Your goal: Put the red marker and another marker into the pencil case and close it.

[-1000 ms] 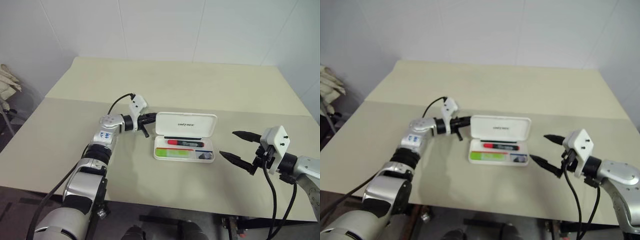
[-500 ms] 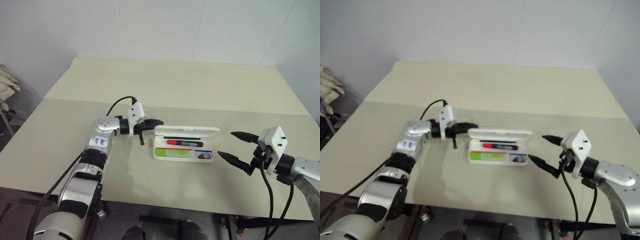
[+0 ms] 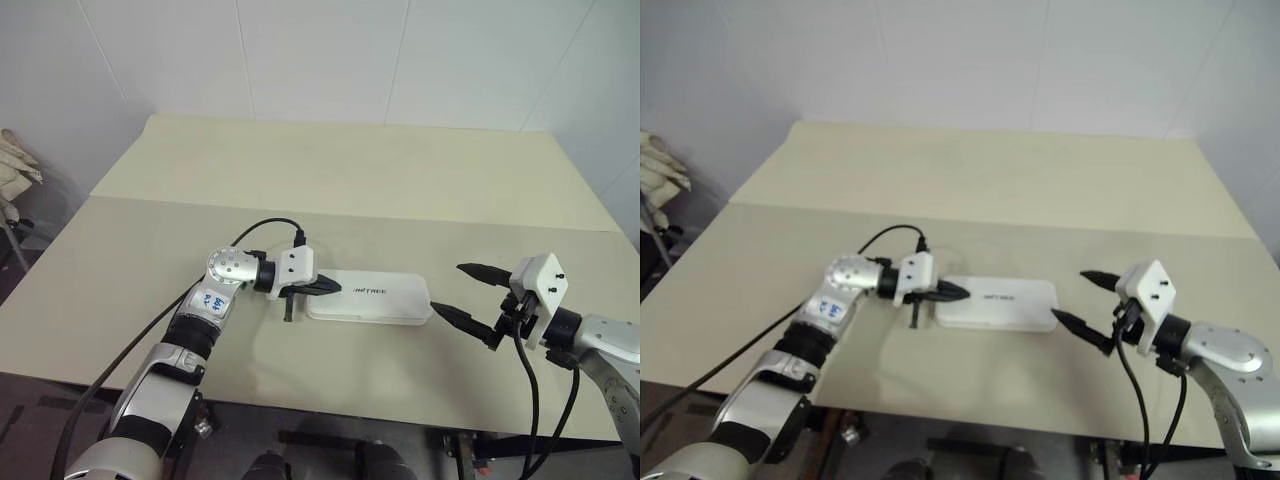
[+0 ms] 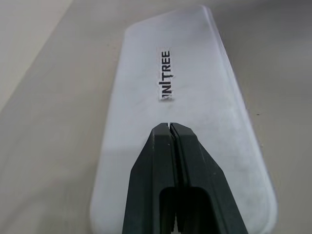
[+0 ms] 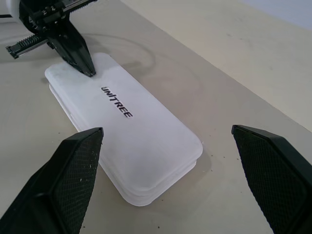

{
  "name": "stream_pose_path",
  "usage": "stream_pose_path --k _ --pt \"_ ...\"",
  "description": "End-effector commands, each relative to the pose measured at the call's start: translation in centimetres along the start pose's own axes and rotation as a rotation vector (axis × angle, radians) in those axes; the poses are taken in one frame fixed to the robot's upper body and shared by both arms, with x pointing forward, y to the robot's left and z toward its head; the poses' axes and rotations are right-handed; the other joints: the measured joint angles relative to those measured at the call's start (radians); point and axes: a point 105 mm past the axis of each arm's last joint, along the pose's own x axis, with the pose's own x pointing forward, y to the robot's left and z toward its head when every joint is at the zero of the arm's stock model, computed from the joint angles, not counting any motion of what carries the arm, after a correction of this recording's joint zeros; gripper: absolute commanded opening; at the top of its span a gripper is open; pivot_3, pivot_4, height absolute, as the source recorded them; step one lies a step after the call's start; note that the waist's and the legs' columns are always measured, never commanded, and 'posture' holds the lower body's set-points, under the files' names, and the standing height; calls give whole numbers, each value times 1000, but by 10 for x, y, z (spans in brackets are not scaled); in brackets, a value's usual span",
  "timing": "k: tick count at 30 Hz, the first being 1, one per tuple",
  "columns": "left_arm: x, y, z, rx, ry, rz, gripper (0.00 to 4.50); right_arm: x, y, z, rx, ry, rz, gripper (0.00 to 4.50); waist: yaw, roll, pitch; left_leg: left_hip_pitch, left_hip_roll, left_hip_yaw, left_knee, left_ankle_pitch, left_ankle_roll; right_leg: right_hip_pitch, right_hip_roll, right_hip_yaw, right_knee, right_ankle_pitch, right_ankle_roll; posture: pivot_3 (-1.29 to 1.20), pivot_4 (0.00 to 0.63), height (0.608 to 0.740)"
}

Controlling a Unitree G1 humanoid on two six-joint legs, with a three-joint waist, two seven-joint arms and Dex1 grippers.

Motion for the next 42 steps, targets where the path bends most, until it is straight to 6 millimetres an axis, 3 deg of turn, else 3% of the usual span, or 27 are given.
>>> stream_pose_path --k 1,11,15,20,23,25,29,34,39,42 --pt "7 -9 -5 -20 47 -45 35 0 0 8 -25 -30 -17 4500 0 0 0 0 0 0 0 0 0 0 0 0 0 0 0 0 150 740" --pt "16 -21 -11 -97 95 -111 35 -1 2 7 -20 -37 -36 4500 0 0 0 2 0 -1 0 0 1 3 0 0 0 0 0 0 150 740" --pt "14 -17 -6 -147 43 -68 35 0 2 7 -17 -39 -39 4500 -2 0 0 9 0 -1 -1 0 1 9 0 0 -2 0 0 0 150 740" --pt "-13 5 17 -230 -138 60 35 3 2 7 -12 -38 -22 4500 -8 -2 1 15 0 -1 -2 0 1 16 0 0 -4 0 0 0 150 740" --pt "-29 6 21 -241 -178 85 35 4 0 7 -12 -36 -13 4500 -10 -2 1 14 1 -1 -3 0 1 14 1 0 -2 0 0 0 150 740" --pt "-55 5 18 -285 -199 116 35 7 -3 8 -12 -39 -6 4500 -13 -2 1 14 2 -2 -3 0 1 14 1 0 -2 0 0 0 150 740" --pt "-90 -3 17 -301 -201 164 908 10 -9 10 -16 -50 9 4500 -26 -2 1 14 2 -2 -4 0 1 14 1 0 -3 0 0 0 150 740" --pt "-125 -8 19 -277 -212 262 2578 14 -11 14 -23 -58 34 4500 -24 -2 2 13 2 -3 -4 0 1 14 -1 -1 -5 0 0 0 150 740" --pt "-142 -10 18 -277 -197 335 4301 7 -20 15 -34 -52 34 4500 -24 -3 2 13 2 -3 -5 0 0 14 -1 -2 -7 0 0 0 150 740" --pt "-145 -10 19 -269 -193 367 4480 0 -28 15 -46 -34 19 4500 -25 -3 2 13 2 -3 -5 0 0 14 -2 -2 -7 0 0 0 150 740"
